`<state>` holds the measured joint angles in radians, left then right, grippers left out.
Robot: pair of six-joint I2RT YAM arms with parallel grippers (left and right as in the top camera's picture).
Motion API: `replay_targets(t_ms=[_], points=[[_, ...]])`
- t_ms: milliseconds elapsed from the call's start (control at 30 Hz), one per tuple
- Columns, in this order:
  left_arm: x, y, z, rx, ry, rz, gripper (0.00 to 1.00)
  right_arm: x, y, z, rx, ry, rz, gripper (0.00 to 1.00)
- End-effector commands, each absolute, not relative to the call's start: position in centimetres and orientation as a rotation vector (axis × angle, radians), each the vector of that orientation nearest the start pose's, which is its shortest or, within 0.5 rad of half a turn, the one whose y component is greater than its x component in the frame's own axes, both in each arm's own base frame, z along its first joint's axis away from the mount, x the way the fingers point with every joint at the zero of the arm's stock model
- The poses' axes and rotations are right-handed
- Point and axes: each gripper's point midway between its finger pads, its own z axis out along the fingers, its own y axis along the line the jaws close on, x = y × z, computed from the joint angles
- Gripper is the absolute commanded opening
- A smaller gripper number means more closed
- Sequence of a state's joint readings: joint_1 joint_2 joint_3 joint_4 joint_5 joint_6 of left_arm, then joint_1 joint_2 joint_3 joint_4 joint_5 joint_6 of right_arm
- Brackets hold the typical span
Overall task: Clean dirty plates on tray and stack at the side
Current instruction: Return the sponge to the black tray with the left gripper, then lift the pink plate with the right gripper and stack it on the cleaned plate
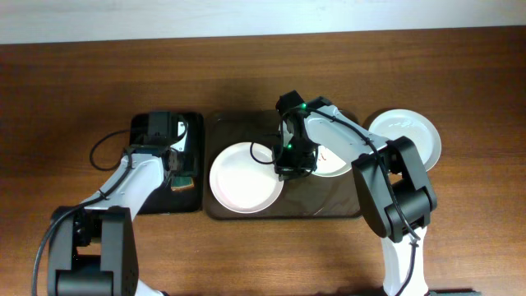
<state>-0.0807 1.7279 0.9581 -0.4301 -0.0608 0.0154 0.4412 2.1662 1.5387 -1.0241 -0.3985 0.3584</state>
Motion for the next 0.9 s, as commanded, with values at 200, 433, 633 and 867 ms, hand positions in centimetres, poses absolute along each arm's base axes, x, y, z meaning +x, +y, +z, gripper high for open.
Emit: replay_targets(t_ms=[200, 433, 633, 867], points=[[32.3, -1.1, 0.7, 0.123, 2.949, 0.104, 0.0, 31.4, 21.3, -0.1, -0.11, 3.338, 0.485, 0.04], [33.7, -1.9, 5.1, 0.12, 2.848, 0.046, 0.88, 32.6, 21.4, -0.1, -0.174, 3.278, 0.473, 0.04], [33.3, -1.8, 5.0, 0.122, 2.867, 0.047, 0.98, 35.3, 19.3, 7.8, -0.247, 3.027, 0.283, 0.04], [33.4, -1.8, 5.0, 0.122, 2.863, 0.047, 1.0, 36.2, 16.3, 15.1, -0.32, 2.702, -0.245, 0.04]])
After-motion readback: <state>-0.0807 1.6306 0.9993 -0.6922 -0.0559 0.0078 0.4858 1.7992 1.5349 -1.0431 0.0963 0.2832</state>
